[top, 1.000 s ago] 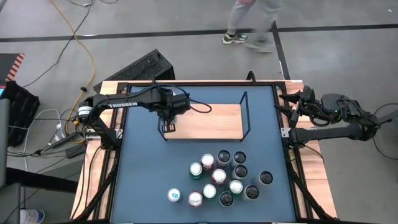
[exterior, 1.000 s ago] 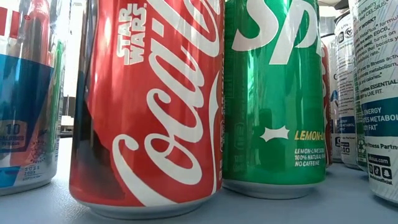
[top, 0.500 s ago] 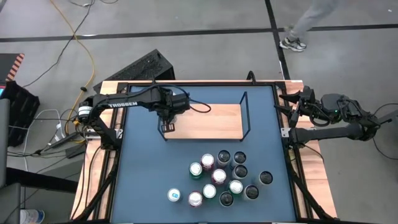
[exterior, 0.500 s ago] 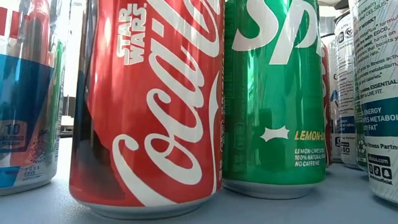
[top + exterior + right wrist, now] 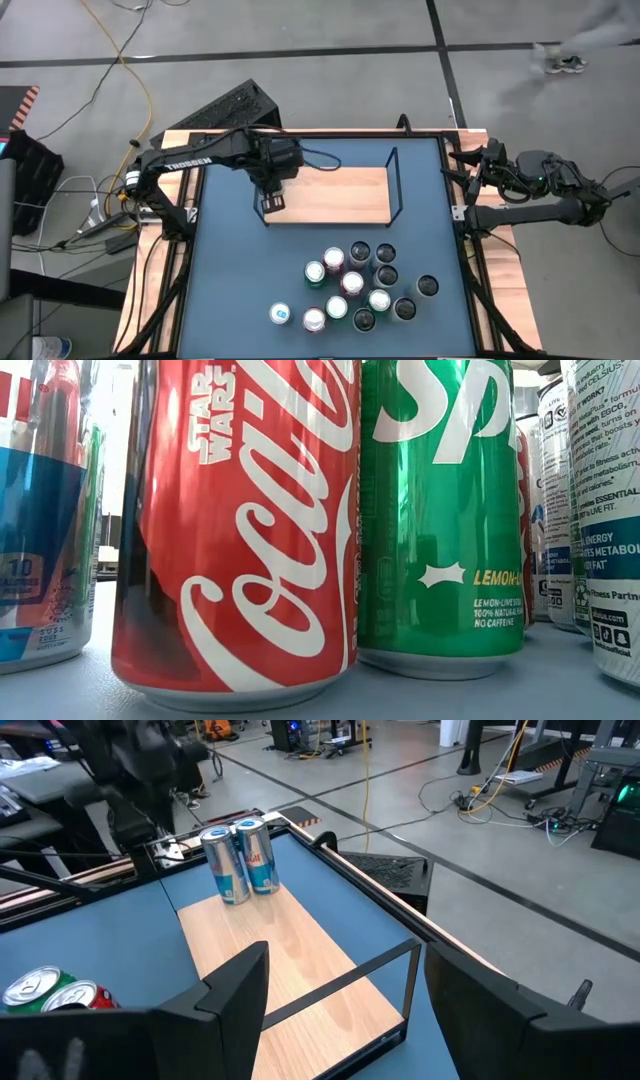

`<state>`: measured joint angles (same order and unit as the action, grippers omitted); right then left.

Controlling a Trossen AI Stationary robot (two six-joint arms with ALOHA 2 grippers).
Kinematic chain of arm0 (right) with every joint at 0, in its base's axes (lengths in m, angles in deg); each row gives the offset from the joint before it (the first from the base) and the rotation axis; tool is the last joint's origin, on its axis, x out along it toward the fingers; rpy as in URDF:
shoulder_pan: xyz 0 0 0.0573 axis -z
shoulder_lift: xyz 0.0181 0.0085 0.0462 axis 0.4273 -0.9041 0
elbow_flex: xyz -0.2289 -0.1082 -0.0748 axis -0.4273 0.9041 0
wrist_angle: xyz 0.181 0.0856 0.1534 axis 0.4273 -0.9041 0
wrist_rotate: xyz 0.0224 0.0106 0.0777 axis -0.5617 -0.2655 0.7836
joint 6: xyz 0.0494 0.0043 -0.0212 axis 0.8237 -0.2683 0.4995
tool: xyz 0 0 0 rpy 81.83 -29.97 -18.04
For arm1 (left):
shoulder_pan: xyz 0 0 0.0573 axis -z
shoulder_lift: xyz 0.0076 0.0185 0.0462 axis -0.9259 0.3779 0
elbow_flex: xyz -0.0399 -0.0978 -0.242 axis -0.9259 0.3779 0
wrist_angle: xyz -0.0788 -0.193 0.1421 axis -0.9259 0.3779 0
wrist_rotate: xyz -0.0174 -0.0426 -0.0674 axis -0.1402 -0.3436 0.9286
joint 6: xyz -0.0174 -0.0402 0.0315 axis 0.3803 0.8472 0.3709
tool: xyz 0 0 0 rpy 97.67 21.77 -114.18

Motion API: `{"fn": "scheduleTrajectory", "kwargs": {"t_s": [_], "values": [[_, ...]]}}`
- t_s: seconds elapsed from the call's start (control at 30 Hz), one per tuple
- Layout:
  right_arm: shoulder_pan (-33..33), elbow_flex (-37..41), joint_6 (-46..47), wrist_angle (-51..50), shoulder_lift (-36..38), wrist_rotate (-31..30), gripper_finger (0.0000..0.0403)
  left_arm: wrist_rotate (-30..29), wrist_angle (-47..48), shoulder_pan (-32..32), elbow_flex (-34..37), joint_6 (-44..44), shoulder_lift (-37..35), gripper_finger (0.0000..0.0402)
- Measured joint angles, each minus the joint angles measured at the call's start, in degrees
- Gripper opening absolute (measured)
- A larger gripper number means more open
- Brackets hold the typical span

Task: Place canned beverage on shelf
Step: Put the top blue soda can on the shelf aligned with the other blue soda can

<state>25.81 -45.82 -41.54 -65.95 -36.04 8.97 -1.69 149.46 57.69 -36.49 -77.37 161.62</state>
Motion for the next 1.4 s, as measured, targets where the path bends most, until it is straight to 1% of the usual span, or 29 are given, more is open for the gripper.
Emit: {"fn": "scheduleTrajectory", "kwargs": {"t_s": [0.1,0.17,0.27,0.37,0.43,0.57,0.6,0.77,0.87,0.93,1.03,1.13,1.23,1.27,1.4], "values": [[0.0,0.0,0.0,0.0,0.0,0.0,0.0261,7.1,-0.5,2.3,-4.2,2.0,0.0,0.0006],[0.0,0.0,0.0,0.0,0.0,0.0,0.0261,11.3,-1.6,4.9,-6.4,4.1,-0.1,0.0018],[0.0,0.0,0.0,0.0,0.0,0.0,0.0261,15.0,-4.8,10.4,-8.3,7.1,-0.1,0.0046],[0.0,0.0,0.0,0.0,0.0,0.0,0.0261,16.5,-6.5,16.8,-9.6,7.7,-0.1,0.008],[0.0,0.0,0.0,0.0,0.0,0.0,0.0261,13.8,-6.5,20.7,-9.6,8.5,-0.1,0.0103],[0.0,0.0,0.0,0.0,0.0,0.0,0.0261,0.9,-4.6,26.4,-9.5,12.8,0.6,0.0139],[0.0,0.0,0.0,0.0,0.0,0.0,0.0261,-0.8,-3.2,27.6,-9.5,13.9,0.6,0.0144],[0.0,0.0,0.0,0.0,0.0,0.0,0.0261,-1.7,-1.4,34.7,-9.4,18.4,1.9,0.0151],[0.0,0.0,0.0,0.0,0.0,0.0,0.0261,-2.3,-4.4,38.9,-9.4,22.5,2.2,0.0151],[0.0,0.0,0.0,0.2,0.0,0.0,0.0261,-5.1,-4.9,41.5,-9.4,25.4,2.7,0.0151],[0.0,0.0,0.0,0.3,0.0,0.0,0.0261,-12.3,-5.3,44.9,-9.4,29.5,3.7,0.0151],[0.0,0.0,0.0,0.4,0.0,0.0,0.0261,-16.9,-4.0,45.4,-9.4,35.8,4.6,0.0151],[0.0,0.0,0.1,2.0,-1.1,0.0,0.0261,-24.0,0.9,44.0,-9.4,48.1,5.2,0.0151],[0.0,0.0,0.1,2.5,-1.7,0.0,0.0261,-26.1,2.0,43.4,-9.4,51.0,5.2,0.0151],[0.0,0.0,-0.5,6.4,-5.9,-0.4,0.0261,-30.1,6.0,42.3,-10.1,52.4,3.4,0.0151]]}}
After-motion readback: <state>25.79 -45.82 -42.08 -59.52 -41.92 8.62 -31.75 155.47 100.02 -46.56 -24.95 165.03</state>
